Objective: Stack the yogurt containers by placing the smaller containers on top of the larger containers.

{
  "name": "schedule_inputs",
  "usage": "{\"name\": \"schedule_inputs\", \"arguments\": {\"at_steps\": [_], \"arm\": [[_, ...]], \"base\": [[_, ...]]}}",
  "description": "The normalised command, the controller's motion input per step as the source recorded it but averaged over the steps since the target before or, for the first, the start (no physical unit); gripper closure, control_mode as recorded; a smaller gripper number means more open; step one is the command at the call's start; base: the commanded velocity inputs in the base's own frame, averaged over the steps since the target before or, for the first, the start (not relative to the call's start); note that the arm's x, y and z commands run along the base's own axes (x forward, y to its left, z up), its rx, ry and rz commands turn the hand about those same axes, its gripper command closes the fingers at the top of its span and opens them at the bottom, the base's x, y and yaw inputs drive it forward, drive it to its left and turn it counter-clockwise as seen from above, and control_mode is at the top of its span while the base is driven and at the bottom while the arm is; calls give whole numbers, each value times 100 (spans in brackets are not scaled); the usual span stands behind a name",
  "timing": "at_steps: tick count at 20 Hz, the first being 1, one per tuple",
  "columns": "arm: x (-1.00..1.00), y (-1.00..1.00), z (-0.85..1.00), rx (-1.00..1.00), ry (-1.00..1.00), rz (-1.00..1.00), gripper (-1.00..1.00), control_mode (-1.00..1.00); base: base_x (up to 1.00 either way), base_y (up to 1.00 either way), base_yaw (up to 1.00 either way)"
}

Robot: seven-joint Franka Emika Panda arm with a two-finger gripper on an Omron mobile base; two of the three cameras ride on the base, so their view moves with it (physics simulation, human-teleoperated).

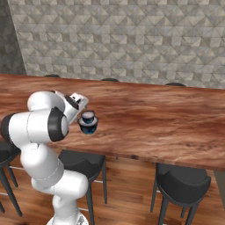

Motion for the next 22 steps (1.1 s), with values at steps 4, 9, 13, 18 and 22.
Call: {"name": "schedule_inputs", "arguments": {"at_steps": [4,9,13,18,22], "arm": [[-4,7,37,3,6,0,-100,-100],[-24,9,10,14,3,-1,-100,-100],[-24,17,7,14,6,-4,-100,-100],[-23,29,0,12,7,-5,-100,-100],[-29,34,0,14,8,-6,-100,-100]], "base": [[0,0,0],[0,0,0],[0,0,0],[0,0,0],[0,0,0]]}}
